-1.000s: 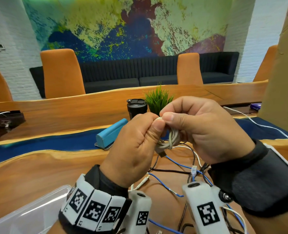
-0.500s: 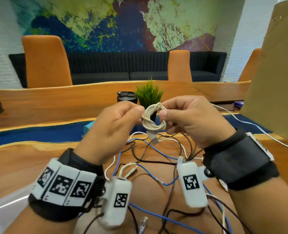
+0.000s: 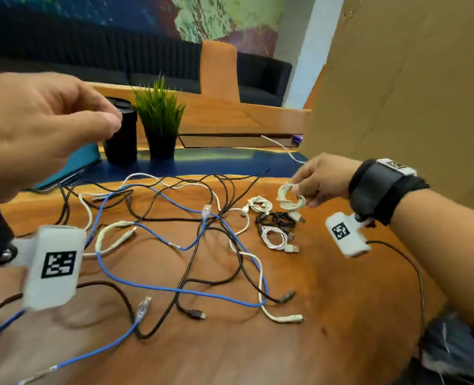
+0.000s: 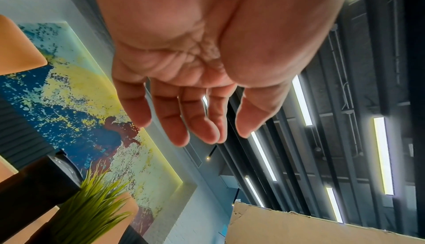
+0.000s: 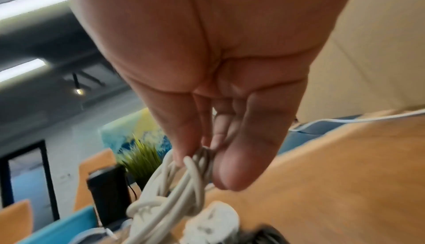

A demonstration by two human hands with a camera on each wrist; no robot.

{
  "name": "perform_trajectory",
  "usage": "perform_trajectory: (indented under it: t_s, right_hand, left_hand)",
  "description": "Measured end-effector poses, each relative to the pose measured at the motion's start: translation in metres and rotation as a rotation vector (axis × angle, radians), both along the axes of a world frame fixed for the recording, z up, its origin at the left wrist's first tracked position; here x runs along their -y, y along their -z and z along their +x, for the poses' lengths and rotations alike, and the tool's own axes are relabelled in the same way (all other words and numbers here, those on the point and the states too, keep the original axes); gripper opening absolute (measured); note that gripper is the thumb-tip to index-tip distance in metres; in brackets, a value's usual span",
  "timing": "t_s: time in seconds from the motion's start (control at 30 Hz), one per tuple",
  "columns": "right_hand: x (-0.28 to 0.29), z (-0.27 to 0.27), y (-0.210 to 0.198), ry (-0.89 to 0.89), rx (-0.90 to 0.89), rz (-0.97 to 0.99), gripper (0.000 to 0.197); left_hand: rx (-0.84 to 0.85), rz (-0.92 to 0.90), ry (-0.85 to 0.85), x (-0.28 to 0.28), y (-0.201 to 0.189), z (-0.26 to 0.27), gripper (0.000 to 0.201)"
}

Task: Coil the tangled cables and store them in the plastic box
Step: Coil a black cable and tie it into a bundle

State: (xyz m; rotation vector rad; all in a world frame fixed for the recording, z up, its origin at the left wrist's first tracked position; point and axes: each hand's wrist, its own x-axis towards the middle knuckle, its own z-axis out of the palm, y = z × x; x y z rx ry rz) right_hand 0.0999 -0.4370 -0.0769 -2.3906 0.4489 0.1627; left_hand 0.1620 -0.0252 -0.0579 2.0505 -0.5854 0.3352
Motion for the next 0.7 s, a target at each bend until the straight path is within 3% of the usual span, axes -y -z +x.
perform_trajectory:
  t_s: [0.13, 0.23, 0.3, 0.43, 0.53, 0.7]
  right_hand:
    - [0.009, -0.004, 0.034, -0.031, -0.184, -0.115, 0.011]
    - [0.003, -0.001, 0.046, -0.036, -0.206, -0.169, 0.010]
    - [-0.008, 0.002, 0.043, -0.053, -0.184, -0.268, 0.006]
    - [-0.042, 0.004, 0.017, -0.187, 0.056, -0.714, 0.015]
    - [-0.076, 0.003, -0.001, -0.277, 0.206, -0.614, 0.015]
    - [-0.139, 0.000, -0.011, -0.485, 0.137, -0.406, 0.011]
  left_hand:
    - [0.026, 0.073, -0.004, -0.003, -0.003, -0.007, 0.065]
    - [0.065, 0.150, -0.048, -0.005, -0.013, -0.025, 0.041]
    - [0.062, 0.146, -0.041, -0.002, -0.019, -0.039, 0.028]
    - [0.092, 0.152, -0.054, 0.003, -0.022, -0.044, 0.015]
    - [0.110, 0.143, -0.034, 0.006, -0.019, -0.045, 0.014]
    - [0.118, 0.127, -0.056, 0.001, -0.020, -0.044, 0.012]
